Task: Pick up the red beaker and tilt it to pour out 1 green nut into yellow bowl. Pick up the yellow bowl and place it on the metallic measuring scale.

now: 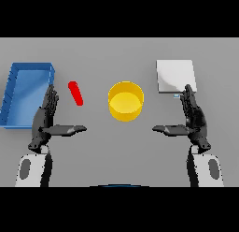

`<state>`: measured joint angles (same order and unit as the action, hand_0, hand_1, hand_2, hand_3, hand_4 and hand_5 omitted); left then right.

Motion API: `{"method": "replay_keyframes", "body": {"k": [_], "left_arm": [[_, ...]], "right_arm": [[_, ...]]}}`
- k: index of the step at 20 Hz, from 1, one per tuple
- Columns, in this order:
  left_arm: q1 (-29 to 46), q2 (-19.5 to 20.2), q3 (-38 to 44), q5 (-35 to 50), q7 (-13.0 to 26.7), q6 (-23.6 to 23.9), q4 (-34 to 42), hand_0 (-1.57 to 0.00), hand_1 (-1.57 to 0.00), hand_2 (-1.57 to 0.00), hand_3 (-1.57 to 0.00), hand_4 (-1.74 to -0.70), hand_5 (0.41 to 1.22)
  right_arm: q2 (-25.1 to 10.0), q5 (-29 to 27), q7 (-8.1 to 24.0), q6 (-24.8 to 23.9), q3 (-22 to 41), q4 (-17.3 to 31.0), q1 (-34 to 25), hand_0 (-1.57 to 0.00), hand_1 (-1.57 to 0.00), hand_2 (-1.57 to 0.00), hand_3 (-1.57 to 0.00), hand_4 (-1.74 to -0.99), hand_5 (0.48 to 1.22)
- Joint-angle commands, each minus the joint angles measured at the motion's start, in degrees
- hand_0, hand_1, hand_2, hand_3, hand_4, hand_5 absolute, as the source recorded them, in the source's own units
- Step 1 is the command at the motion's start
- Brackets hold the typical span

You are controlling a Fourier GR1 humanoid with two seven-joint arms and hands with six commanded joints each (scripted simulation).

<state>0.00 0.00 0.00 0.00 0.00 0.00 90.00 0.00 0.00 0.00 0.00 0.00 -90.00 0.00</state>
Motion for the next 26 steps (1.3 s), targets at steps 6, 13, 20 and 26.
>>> {"method": "replay_keyframes", "body": {"k": [6, 13, 20, 26], "left_arm": [[3.6, 0.4, -0.6, 0.4, -0.8, -1.1, 3.0, 0.0, 0.0, 0.0, 0.0, -1.14, 0.66], [10.8, 5.0, -7.2, -7.5, 2.1, -2.9, 14.1, 0.0, 0.0, 0.0, 0.0, -1.14, 0.655], [2.6, 4.3, -5.4, -7.6, 5.8, -2.5, 4.8, 0.0, 0.0, 0.0, 0.0, -1.16, 0.645], [-7.7, 4.6, -2.4, -7.9, 1.3, -2.4, -9.5, 0.0, 0.0, 0.0, 0.0, -1.18, 0.637]], "right_arm": [[1.0, 0.7, 0.1, -1.0, 0.9, 0.2, -0.6, 0.0, 0.0, 0.0, 0.0, -1.071, 0.578], [-3.3, 16.1, -5.0, -4.3, 8.0, -6.4, 3.9, 0.0, 0.0, 0.0, 0.0, -1.103, 0.592], [-3.2, 12.4, -4.5, -1.3, 7.8, -7.6, 3.6, 0.0, 0.0, 0.0, 0.0, -1.197, 0.627], [-3.5, 11.3, -5.7, -0.5, 7.2, -7.4, 4.5, 0.0, 0.0, 0.0, 0.0, -1.229, 0.626]]}}
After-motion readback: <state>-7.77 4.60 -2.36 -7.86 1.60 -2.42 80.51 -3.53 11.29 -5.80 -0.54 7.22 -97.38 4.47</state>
